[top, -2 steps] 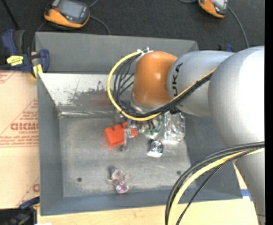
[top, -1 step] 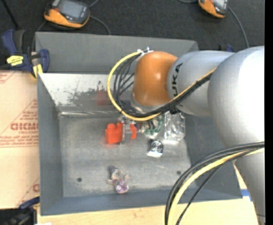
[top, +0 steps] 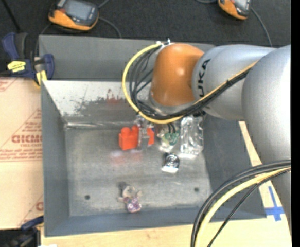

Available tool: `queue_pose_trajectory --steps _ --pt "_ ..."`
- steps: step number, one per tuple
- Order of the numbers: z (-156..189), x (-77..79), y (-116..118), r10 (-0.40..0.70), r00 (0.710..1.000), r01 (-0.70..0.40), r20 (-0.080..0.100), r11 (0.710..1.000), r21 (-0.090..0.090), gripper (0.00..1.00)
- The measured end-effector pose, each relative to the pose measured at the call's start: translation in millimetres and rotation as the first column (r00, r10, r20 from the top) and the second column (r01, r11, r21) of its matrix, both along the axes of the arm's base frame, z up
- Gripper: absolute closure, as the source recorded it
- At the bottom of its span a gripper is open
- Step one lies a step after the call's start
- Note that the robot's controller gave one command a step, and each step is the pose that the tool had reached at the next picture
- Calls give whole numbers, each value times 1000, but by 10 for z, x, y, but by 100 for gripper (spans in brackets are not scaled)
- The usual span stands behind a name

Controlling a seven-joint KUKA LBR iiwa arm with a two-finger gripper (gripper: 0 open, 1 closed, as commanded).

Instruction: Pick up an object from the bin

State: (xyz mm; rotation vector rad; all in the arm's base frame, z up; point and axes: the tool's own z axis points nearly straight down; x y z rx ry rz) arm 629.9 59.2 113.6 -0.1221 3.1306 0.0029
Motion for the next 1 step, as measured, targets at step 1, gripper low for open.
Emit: queue_pose_trajectory --steps 1 --pt "420 22 -3 -4 1000 4 0 1000 0 100"
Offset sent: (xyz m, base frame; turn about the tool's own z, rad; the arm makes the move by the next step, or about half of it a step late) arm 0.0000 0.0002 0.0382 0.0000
